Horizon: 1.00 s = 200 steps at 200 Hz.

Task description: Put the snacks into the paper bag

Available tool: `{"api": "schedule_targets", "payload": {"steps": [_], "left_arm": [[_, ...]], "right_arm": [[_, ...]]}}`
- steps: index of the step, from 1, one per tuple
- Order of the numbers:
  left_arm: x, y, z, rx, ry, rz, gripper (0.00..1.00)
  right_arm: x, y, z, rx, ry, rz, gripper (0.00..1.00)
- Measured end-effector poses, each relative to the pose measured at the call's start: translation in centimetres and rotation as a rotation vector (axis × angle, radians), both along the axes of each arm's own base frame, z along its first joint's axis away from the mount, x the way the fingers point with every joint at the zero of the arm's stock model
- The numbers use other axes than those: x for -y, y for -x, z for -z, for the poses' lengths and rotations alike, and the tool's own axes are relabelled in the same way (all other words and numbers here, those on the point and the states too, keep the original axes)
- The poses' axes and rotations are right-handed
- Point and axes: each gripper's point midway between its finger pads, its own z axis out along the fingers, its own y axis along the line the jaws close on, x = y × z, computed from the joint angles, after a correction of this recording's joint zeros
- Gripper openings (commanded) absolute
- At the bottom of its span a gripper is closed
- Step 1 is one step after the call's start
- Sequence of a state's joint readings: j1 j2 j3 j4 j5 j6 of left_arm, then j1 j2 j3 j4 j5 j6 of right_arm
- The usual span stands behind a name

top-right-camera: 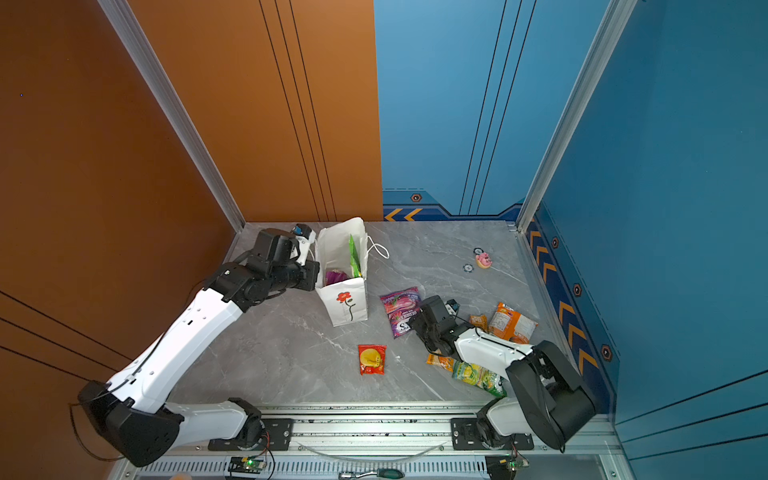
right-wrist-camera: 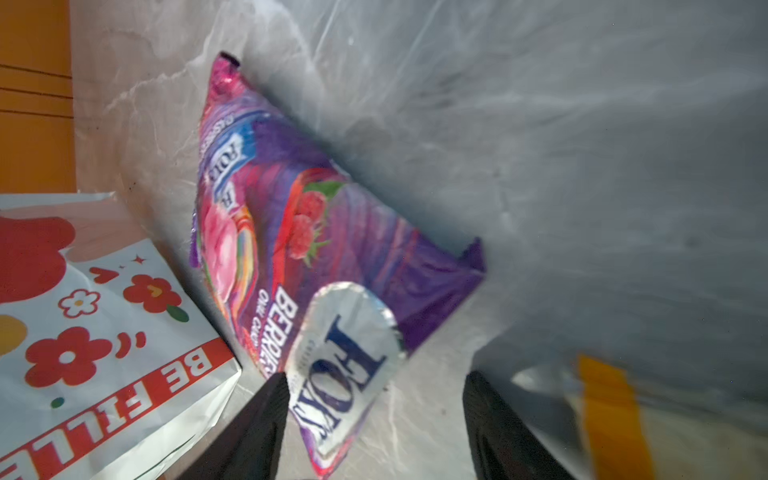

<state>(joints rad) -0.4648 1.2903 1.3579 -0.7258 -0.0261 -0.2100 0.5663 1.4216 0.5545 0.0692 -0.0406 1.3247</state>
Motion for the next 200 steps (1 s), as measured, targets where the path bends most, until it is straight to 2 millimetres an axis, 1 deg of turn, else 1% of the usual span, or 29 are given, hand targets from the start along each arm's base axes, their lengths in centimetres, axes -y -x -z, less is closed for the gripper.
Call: {"api": "schedule_targets", "payload": {"steps": [14, 27, 32, 48, 71, 85, 111, 132, 157, 200], "left_arm": [[0.0, 0.0, 0.0, 0.0, 0.0, 0.0, 0.0], [0.0, 0.0, 0.0, 0.0, 0.0, 0.0, 0.0], [0.0, 0.0, 0.0, 0.0, 0.0, 0.0, 0.0], [0.0, 0.0, 0.0, 0.0, 0.0, 0.0, 0.0], [0.0, 0.0, 0.0, 0.0, 0.0, 0.0, 0.0], [0.0, 0.0, 0.0, 0.0, 0.0, 0.0, 0.0], [0.0, 0.0, 0.0, 0.0, 0.0, 0.0, 0.0], [0.0, 0.0, 0.0, 0.0, 0.0, -0.001, 0.0], [0.0, 0.0, 0.0, 0.001, -0.002, -0.002, 0.0], [-0.1, -0.1, 0.0, 0.003, -0.006, -0.006, 0.0]], "right_arm": [[-0.9, -0.3, -0.1, 0.009, -0.02, -0.001, 0.63], [-1.1, -0.2, -0.1, 0.011, -0.022, 0.007, 0.61], [-1.2, -0.1, 0.0, 0.011, -0.022, 0.01, 0.59], [-1.1, -0.1, 0.0, 0.013, -0.02, 0.027, 0.56], [-0.7, -0.2, 0.2, 0.014, -0.011, 0.061, 0.47], [-0.4, 0.0, 0.4, 0.011, -0.006, 0.078, 0.45], [-0.4, 0.1, 0.7, 0.013, -0.01, 0.102, 0.32], [-0.3, 0.1, 0.9, 0.018, -0.016, 0.121, 0.16], [-0.1, -0.1, 0.8, 0.03, -0.024, 0.14, 0.0], [0.1, -0.4, 0.1, 0.06, -0.022, 0.145, 0.0]]}}
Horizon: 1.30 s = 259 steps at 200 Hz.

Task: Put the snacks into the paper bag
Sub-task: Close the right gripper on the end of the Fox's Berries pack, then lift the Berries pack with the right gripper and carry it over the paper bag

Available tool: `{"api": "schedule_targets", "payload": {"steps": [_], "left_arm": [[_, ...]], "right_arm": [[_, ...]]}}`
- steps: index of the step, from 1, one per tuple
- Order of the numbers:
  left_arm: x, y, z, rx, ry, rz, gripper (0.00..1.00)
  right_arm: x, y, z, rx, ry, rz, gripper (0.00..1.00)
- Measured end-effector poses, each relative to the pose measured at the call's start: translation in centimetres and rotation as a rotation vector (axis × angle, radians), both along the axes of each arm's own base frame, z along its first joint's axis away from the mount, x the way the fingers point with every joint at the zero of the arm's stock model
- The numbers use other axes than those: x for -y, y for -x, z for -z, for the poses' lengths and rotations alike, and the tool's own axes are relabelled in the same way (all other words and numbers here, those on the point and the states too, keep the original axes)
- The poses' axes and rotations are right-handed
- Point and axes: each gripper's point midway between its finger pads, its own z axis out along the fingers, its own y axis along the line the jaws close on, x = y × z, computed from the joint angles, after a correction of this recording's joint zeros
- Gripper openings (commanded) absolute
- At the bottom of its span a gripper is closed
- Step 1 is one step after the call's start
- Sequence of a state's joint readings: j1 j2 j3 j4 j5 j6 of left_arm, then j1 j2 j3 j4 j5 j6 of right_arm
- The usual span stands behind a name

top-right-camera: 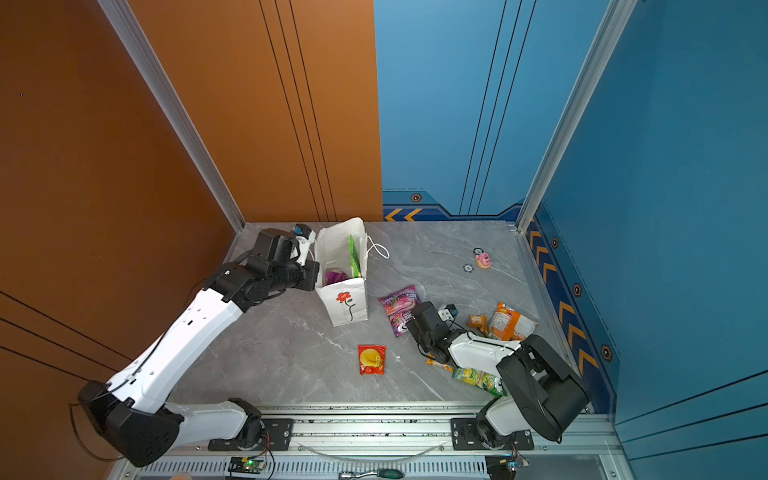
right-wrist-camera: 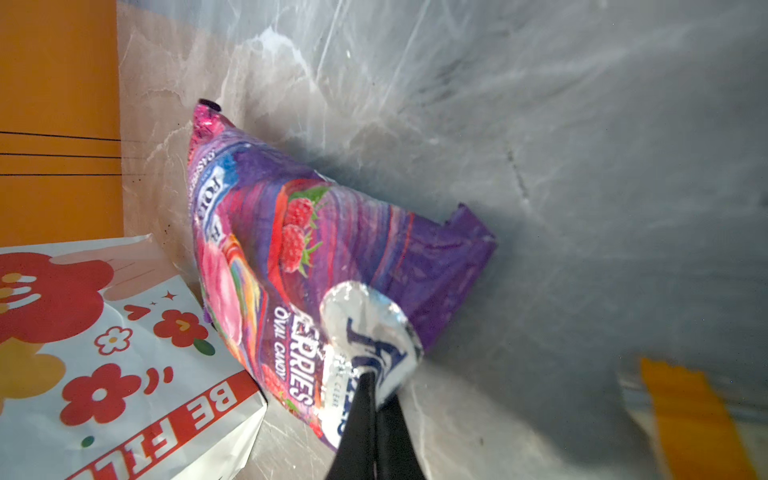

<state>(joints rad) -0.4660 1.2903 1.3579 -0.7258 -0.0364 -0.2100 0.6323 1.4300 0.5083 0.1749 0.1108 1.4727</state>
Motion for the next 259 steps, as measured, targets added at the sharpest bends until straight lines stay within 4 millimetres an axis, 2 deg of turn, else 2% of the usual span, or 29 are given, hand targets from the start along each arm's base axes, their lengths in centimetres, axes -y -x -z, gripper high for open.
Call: {"api": "schedule_targets", "payload": {"steps": [34, 63, 170, 235, 259], "left_arm": [[0.0, 0.0, 0.0, 0.001, -0.001, -0.001, 0.0], [0.0, 0.0, 0.0, 0.001, -0.002, -0.001, 0.0], [-0.4, 0.2, 0.1, 0.006, -0.007, -0.01, 0.0], [-0.5, 0.4, 0.1, 0.011, -0.007, -0.012, 0.0], [-0.5, 0.4, 0.0, 0.014, -0.005, -0.012, 0.0]], "right_arm": [[0.4, 0.0, -0.7, 0.022, 0.022, -0.005, 0.0], [1.1, 0.0, -2.4, 0.059, 0.065, -0.018, 0.0], [1.8, -1.7, -14.4, 0.301, 0.315, -0.222, 0.0], [2.0, -1.9, -18.5, 0.36, 0.436, -0.326, 0.0], [1.9, -2.0, -20.7, 0.394, 0.466, -0.353, 0.0]]}}
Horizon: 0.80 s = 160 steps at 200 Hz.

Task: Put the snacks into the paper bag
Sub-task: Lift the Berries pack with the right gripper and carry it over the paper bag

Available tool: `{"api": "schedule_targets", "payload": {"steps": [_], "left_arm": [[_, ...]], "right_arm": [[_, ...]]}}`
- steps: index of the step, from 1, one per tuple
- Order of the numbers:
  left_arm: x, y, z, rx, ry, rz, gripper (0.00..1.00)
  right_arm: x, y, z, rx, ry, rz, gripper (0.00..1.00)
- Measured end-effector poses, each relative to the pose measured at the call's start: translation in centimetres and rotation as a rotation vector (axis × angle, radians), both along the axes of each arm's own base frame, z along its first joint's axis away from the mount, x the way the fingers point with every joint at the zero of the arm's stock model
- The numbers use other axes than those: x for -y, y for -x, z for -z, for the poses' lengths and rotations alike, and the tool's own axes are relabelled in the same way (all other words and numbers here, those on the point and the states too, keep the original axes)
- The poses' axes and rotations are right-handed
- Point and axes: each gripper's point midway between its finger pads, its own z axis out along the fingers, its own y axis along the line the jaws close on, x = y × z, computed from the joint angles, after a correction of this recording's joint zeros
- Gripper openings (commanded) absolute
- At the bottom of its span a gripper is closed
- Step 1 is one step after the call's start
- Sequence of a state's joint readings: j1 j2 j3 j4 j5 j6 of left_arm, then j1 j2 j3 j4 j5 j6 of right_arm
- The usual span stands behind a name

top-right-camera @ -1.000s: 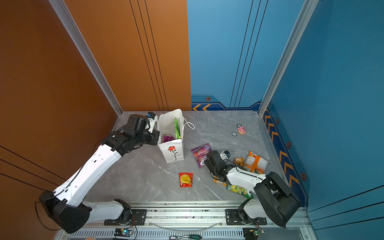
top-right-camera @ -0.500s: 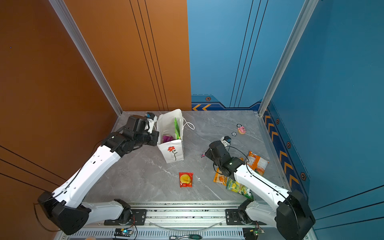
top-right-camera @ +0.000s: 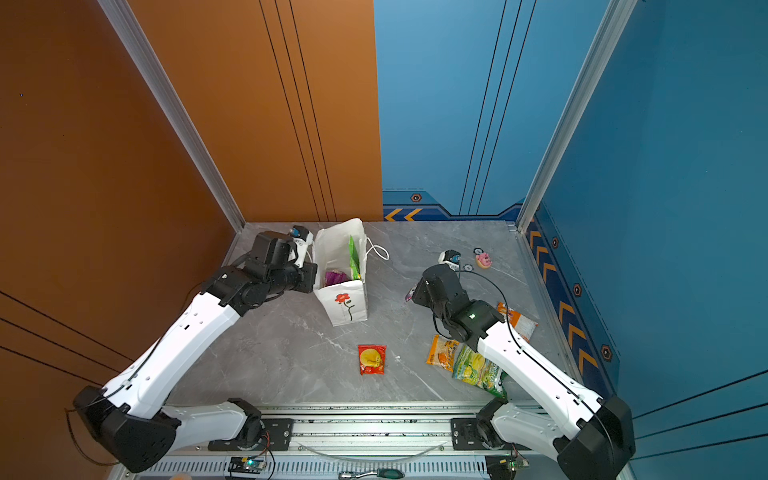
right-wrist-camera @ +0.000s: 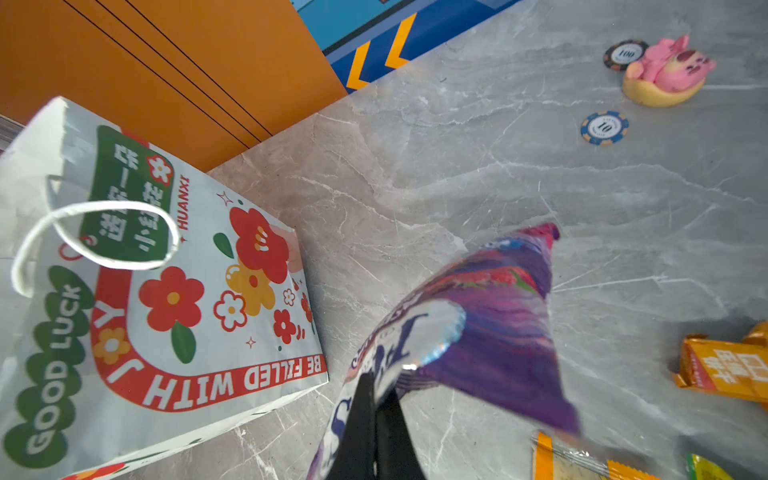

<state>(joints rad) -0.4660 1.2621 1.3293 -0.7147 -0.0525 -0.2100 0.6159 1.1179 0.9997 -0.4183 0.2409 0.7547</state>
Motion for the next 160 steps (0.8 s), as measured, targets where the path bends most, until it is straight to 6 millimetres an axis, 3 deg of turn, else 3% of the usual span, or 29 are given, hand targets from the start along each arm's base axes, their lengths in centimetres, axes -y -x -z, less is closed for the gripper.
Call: {"api": "schedule_targets", "payload": {"steps": [98, 160], "left_arm": [[0.0, 0.0, 0.0, 0.001, 0.0, 0.0, 0.0], [0.0, 0.0, 0.0, 0.001, 0.0, 0.0, 0.0]], "right_arm": [[-1.3, -1.9, -12.8, 0.214, 0.055, -0.098, 0.0], [-4.0, -3.6, -17.9, 0.281, 0.089, -0.197, 0.0]]}}
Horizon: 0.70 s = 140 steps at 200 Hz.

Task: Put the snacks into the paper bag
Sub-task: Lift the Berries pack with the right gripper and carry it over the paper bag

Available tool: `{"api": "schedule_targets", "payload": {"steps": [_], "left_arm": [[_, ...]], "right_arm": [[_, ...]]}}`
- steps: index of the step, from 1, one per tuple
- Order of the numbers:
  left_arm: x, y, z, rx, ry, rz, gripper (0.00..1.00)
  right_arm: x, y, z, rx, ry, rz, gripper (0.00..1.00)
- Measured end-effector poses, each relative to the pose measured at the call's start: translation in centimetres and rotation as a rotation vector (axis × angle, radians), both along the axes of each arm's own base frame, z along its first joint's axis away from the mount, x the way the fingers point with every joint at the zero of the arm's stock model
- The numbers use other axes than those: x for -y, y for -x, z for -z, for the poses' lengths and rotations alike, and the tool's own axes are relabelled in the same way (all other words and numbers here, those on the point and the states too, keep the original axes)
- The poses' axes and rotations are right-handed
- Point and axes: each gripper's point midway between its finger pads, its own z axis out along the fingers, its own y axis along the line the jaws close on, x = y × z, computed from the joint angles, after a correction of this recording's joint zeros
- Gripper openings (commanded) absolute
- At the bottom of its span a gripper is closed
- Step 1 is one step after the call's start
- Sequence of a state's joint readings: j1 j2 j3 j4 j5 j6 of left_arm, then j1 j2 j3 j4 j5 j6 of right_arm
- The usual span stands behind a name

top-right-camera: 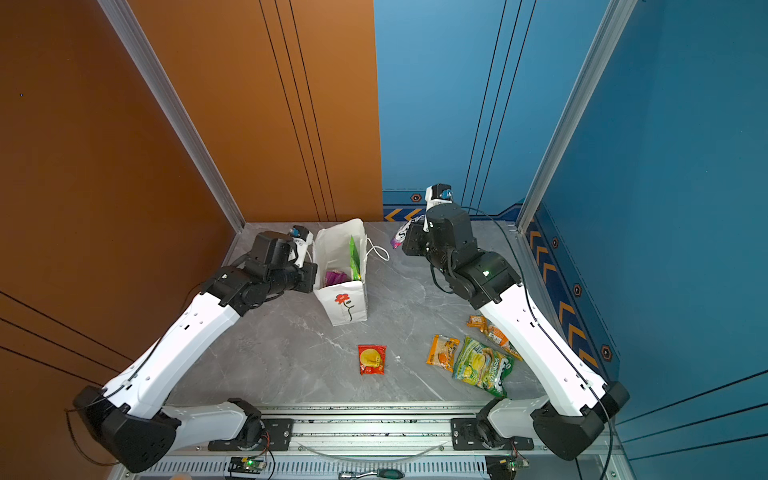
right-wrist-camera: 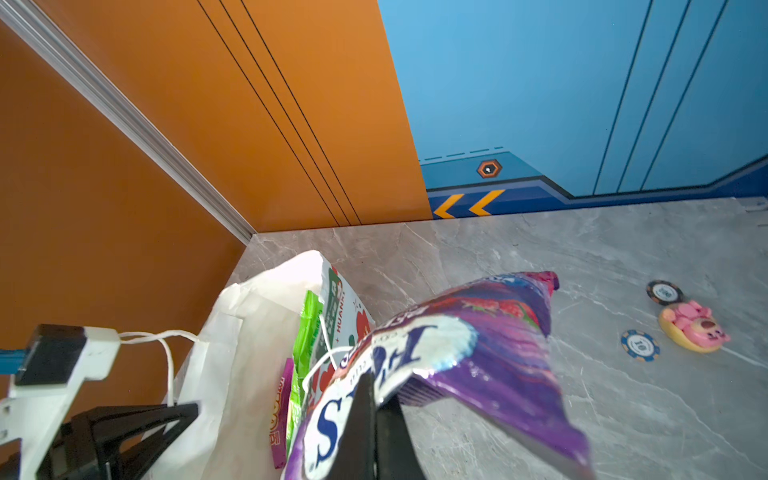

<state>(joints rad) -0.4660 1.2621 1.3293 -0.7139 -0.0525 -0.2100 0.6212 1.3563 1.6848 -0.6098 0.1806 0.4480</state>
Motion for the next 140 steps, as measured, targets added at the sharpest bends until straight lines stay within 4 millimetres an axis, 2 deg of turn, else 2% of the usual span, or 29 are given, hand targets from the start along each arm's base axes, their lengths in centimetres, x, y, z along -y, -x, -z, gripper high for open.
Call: {"api": "schedule_targets", "payload": {"steps": [45, 73, 108, 140], "left_arm": [[0.0, 0.0, 0.0, 0.0, 0.0, 0.0, 0.0], [0.1, 0.0, 0.0, 0.0, 0.0, 0.002, 0.0], [0.1, 0.0, 0.0, 0.0, 0.0, 0.003, 0.0], [0.1, 0.0, 0.0, 0.0, 0.0, 0.003, 0.0]], "right_arm": [[-4.2, -0.4, -3.1, 0.045, 0.023, -0.121, 0.0], [-8.3, 0.4, -4.1, 0.069, 0.054, -0.238, 0.0], [-12.6, 1.6, -3.9, 0.074, 0.103, -0.367, 0.0], [-14.6, 1.9, -2.3, 0.053, 0.17, -0.43, 0.0]]}}
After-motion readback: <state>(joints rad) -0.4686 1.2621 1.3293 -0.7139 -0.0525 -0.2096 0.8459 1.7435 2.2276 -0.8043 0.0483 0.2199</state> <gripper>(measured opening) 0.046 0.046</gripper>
